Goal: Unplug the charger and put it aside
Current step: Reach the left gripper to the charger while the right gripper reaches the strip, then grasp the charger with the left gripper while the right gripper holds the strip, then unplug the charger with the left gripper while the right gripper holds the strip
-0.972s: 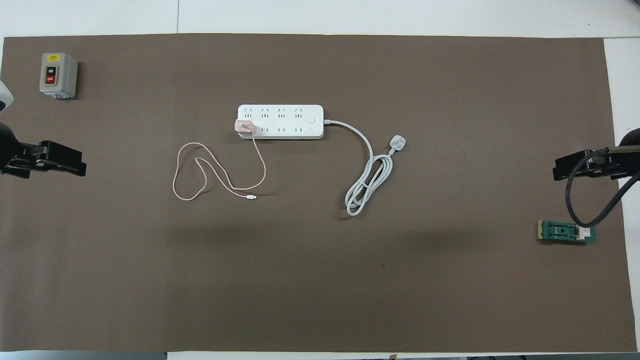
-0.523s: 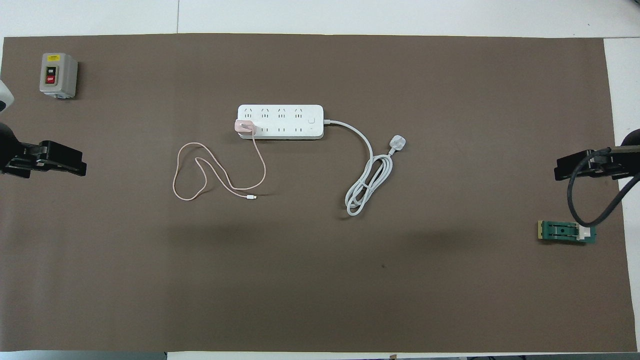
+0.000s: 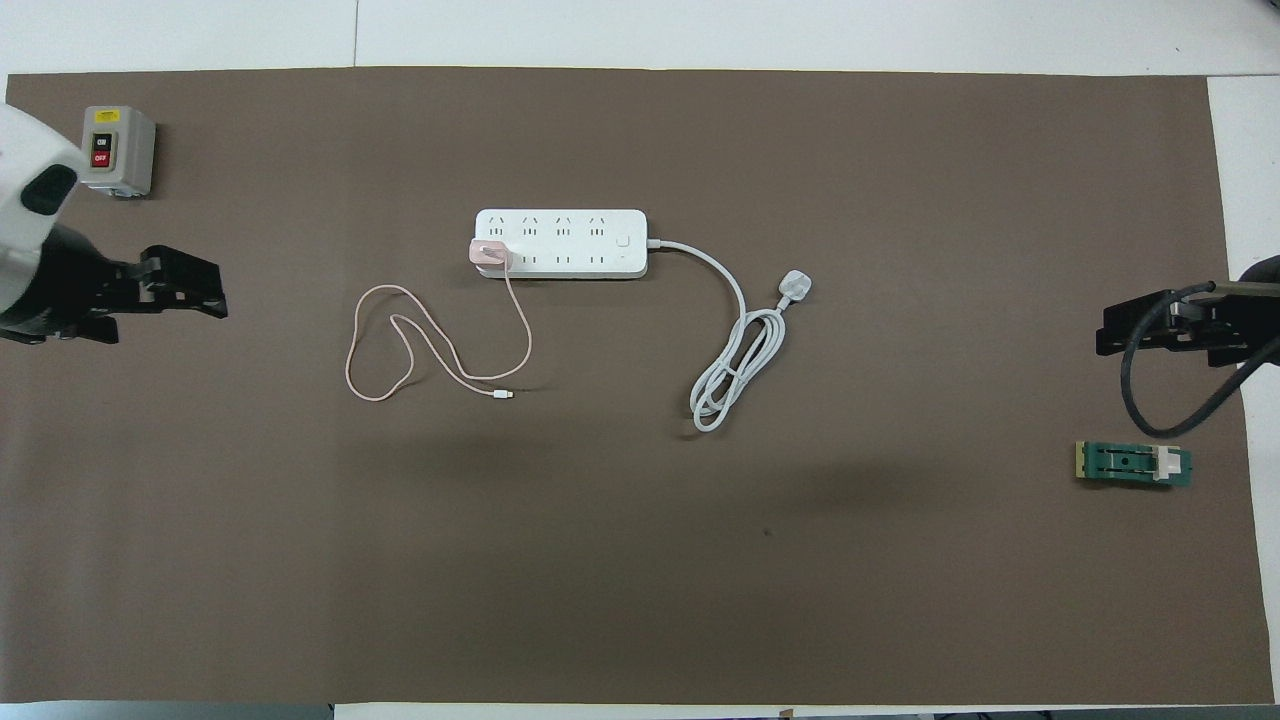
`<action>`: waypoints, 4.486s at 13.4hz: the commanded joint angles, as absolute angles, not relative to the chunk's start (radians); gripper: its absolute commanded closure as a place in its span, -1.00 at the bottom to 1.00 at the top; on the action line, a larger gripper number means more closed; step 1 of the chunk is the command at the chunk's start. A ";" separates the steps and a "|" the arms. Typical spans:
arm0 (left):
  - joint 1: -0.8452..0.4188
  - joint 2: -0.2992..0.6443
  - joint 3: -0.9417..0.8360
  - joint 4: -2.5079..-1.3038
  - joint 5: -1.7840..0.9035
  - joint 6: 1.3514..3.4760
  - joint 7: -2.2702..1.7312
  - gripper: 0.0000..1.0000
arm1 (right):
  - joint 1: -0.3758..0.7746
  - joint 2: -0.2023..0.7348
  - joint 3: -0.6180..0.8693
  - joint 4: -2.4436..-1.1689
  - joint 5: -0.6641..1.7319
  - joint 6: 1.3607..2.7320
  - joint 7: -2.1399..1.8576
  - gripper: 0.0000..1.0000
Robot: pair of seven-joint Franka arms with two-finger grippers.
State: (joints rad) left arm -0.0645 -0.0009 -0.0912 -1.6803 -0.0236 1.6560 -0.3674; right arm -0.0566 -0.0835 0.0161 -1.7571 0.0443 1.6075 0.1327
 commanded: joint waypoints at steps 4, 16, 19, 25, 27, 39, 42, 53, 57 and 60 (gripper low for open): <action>-0.172 0.106 -0.081 -1.692 -0.074 1.869 -1.085 -1.00 | 0.035 0.035 0.025 -1.796 0.299 1.719 0.620 -1.00; -0.305 0.465 -0.075 -1.502 0.002 2.003 -1.877 -1.00 | 0.265 0.581 0.026 -1.553 1.069 2.100 1.247 -1.00; -0.345 0.515 -0.072 -1.496 0.003 2.010 -1.884 -1.00 | 0.281 0.745 0.028 -1.387 1.134 2.098 1.243 -1.00; -0.374 0.574 -0.071 -1.491 0.031 2.055 -1.902 -1.00 | 0.331 0.916 0.028 -1.212 1.157 2.175 1.227 -1.00; -0.373 0.574 -0.071 -1.491 0.032 2.060 -1.902 -1.00 | 0.336 0.930 0.028 -1.206 1.157 2.197 1.204 -1.00; -0.360 0.574 -0.067 -1.497 0.034 2.094 -1.898 -1.00 | 0.334 0.931 0.028 -1.210 1.209 2.165 1.200 -1.00; -0.360 0.581 -0.067 -1.497 0.044 2.095 -1.899 -1.00 | 0.334 0.930 0.028 -1.212 1.230 2.143 1.200 -1.00; -0.362 0.581 -0.067 -1.497 0.054 2.102 -1.899 -1.00 | 0.348 0.933 0.015 -1.252 1.198 2.168 1.097 -1.00; -0.361 0.581 -0.067 -1.499 0.054 2.105 -1.898 -1.00 | 0.351 0.933 0.015 -1.258 1.184 2.196 1.091 -1.00; -0.360 0.581 -0.067 -1.500 0.054 2.111 -1.896 -0.92 | 0.354 0.933 0.015 -1.262 1.184 2.210 1.092 0.00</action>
